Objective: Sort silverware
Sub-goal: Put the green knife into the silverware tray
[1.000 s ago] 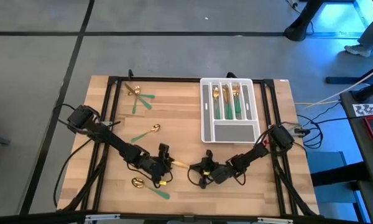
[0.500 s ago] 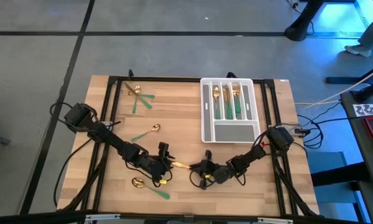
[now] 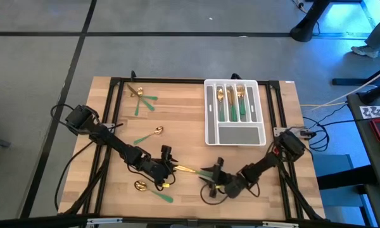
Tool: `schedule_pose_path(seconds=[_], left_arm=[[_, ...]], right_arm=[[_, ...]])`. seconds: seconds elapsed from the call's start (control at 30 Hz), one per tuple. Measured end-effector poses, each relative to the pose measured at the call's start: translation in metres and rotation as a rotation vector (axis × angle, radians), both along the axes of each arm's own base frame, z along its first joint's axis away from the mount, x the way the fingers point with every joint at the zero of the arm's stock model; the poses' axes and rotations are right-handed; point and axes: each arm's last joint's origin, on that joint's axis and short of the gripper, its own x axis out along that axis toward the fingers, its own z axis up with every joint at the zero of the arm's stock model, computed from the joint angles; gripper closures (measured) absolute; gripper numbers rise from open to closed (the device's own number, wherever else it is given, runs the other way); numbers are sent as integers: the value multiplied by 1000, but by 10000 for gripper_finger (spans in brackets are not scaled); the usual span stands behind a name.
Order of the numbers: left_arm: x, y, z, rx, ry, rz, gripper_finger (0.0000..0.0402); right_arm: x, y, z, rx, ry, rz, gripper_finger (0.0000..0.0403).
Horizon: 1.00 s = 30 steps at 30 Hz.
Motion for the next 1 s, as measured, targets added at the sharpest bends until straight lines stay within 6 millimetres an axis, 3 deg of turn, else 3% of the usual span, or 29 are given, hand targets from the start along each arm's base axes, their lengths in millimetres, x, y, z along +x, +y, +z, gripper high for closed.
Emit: schedule_pose_path(seconds=[0.3,0.6,1.0], left_arm=[[-1,1,-1,5,8,6,206],[-1,0,-1,-6,7,16,206],[1,-3,3,11,-32,-17,206]], right_arm=[[-5,-3,-19,104,81,-45,249],[-9,-8,-35,158,139,-109,346],[-20,0,-36,179,115,-82,356]])
